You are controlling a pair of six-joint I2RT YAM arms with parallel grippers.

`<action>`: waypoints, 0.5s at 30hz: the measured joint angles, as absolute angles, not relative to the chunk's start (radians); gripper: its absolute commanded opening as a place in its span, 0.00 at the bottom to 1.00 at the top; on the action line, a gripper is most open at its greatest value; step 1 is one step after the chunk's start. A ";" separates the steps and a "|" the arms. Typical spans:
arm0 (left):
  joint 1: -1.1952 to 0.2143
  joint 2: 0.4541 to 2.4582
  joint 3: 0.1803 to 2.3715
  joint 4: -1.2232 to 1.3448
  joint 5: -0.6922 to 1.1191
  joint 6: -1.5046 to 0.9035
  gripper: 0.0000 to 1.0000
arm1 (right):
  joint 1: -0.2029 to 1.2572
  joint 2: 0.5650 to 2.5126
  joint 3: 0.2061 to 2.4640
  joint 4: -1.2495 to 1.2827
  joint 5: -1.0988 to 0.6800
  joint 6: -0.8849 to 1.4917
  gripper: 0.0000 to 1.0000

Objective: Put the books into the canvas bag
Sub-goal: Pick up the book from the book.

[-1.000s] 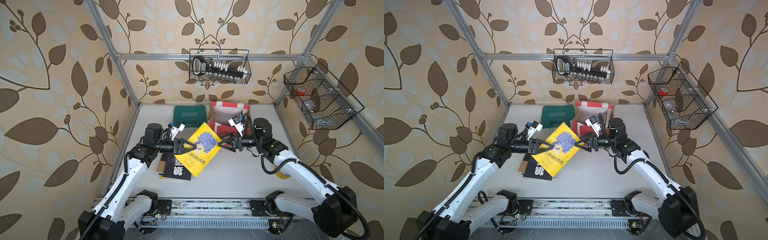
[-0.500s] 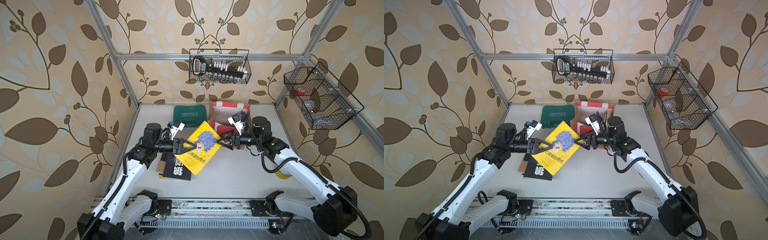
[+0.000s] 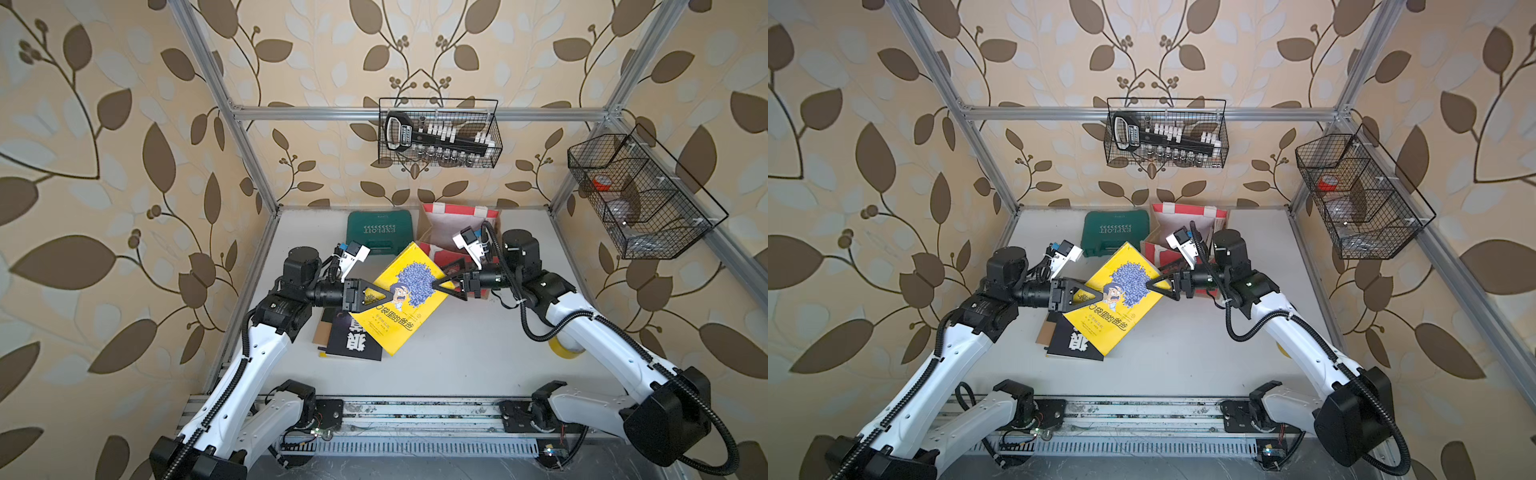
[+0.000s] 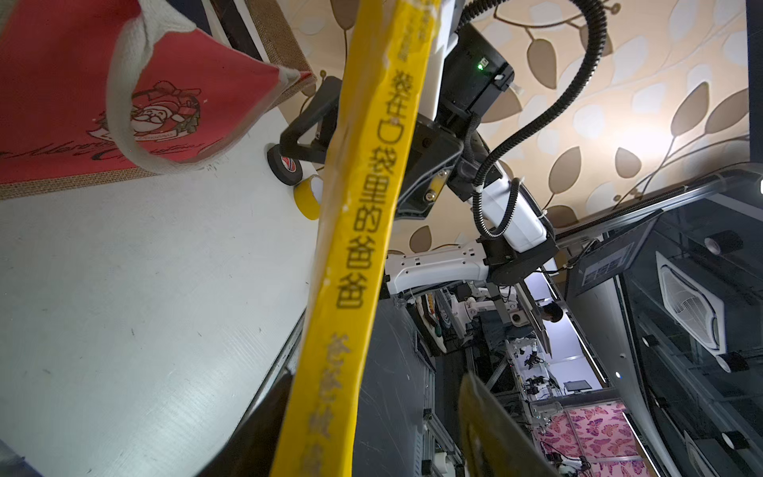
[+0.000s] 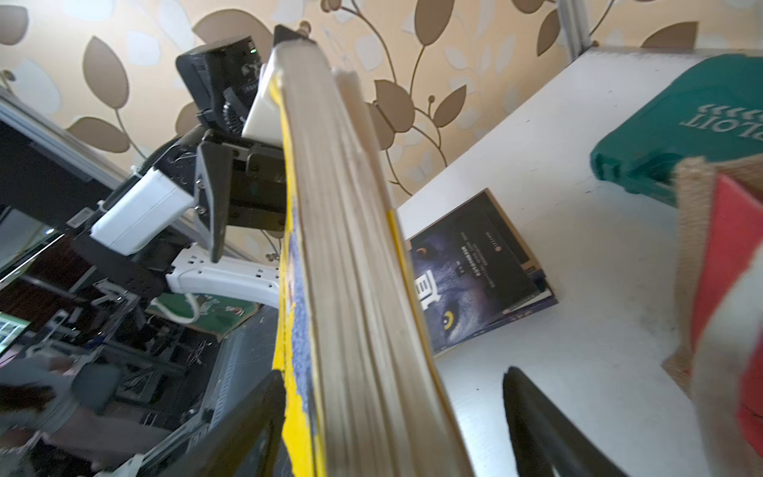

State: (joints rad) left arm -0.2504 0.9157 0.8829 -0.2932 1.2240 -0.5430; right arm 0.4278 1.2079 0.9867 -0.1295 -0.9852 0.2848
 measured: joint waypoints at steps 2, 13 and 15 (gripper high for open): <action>-0.250 0.916 0.883 -0.292 1.224 -0.543 0.00 | 0.438 1.206 0.987 -0.121 -1.011 0.276 0.51; -0.263 0.960 0.889 -0.283 1.190 -0.501 0.73 | 0.416 1.153 0.995 -0.178 -0.982 0.348 0.00; -0.268 0.974 0.897 -0.295 1.173 -0.484 0.94 | 0.399 1.144 1.010 -0.201 -0.966 0.369 0.00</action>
